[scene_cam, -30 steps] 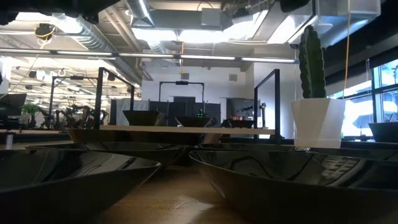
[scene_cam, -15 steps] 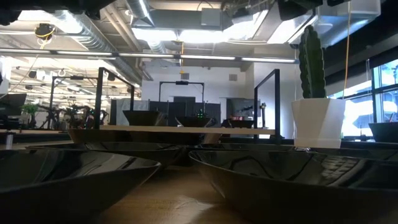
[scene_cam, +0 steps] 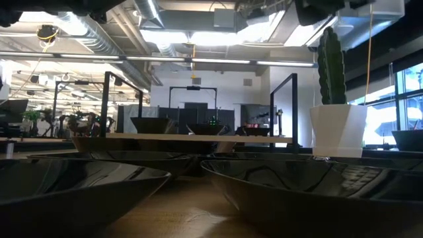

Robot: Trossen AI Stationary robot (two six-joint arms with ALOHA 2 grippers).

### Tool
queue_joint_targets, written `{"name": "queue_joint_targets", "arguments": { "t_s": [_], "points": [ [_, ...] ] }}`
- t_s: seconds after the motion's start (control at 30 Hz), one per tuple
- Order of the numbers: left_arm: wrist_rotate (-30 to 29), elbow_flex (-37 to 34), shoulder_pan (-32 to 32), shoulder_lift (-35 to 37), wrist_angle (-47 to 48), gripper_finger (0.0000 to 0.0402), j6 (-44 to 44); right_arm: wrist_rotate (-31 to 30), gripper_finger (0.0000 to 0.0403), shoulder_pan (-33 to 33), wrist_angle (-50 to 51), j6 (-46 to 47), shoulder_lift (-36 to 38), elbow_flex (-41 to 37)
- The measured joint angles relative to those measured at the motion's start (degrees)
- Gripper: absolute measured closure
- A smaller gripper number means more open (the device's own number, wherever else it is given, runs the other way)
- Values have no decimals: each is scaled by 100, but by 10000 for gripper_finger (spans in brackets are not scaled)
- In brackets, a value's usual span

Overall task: Pick & Place Mini shaped plates
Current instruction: Stack the distorted square plate on the top of the distorted square plate on the shelf

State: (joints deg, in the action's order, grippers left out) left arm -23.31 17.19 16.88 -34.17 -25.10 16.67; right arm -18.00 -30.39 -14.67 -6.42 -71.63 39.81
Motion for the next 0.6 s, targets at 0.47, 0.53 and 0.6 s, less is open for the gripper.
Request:
{"name": "queue_joint_targets", "arguments": {
  "t_s": [0.47, 0.53, 0.6],
  "points": [
    [0, 0, 0, -109, -29, 398, -79, 390, 398, 404, -1266, -471, -825, 0],
    [0, 0, 0, -107, -81, 398, -90, 815, 400, 500, -1332, -492, -826, 0],
    [0, 0, 0, -108, -78, 398, -90, 1288, 398, 566, -1365, -548, -827, 0]
  ]
}}
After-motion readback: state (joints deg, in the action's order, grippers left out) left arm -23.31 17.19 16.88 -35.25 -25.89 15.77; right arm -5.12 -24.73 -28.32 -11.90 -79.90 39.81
